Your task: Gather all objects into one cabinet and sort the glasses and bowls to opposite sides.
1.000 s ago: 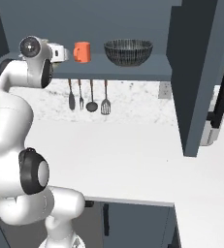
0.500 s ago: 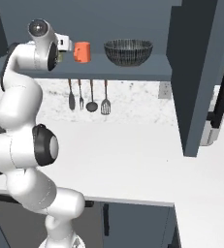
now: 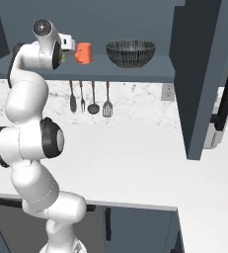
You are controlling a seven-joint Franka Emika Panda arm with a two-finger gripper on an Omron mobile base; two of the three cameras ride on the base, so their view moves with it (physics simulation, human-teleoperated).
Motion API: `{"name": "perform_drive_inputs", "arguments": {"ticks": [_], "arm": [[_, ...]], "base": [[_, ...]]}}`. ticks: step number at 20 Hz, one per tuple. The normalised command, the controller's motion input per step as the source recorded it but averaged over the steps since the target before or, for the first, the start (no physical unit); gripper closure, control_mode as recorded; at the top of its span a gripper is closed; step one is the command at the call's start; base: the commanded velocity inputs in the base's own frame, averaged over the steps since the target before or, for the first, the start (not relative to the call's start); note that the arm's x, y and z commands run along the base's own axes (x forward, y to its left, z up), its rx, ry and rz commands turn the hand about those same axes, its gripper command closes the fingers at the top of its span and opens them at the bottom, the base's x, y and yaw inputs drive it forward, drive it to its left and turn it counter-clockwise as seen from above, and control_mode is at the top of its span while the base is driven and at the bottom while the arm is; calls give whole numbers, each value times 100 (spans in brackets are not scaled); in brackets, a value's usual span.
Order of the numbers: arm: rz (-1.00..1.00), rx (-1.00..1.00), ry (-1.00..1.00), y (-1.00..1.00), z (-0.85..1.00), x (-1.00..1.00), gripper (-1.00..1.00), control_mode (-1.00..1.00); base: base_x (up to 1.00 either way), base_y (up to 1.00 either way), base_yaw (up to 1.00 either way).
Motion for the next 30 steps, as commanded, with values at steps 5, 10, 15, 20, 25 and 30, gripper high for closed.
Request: {"name": "perform_drive_inputs", "arguments": {"ticks": [5,10,15,20,25,30], "arm": [[0,0,0,0,-3,0,100,-100],[0,0,-6,0,-5,0,-100,-100],[0,0,-2,-1,0,-6,-100,-100],[0,4,-4,-20,0,-74,-100,-100],[0,7,-8,-44,0,-100,-100,-100],[-1,5,-8,-57,-10,-100,-100,-100]], "base": [[0,0,0],[0,0,0],[0,0,0],[0,0,0],[0,0,0],[0,0,0]]}}
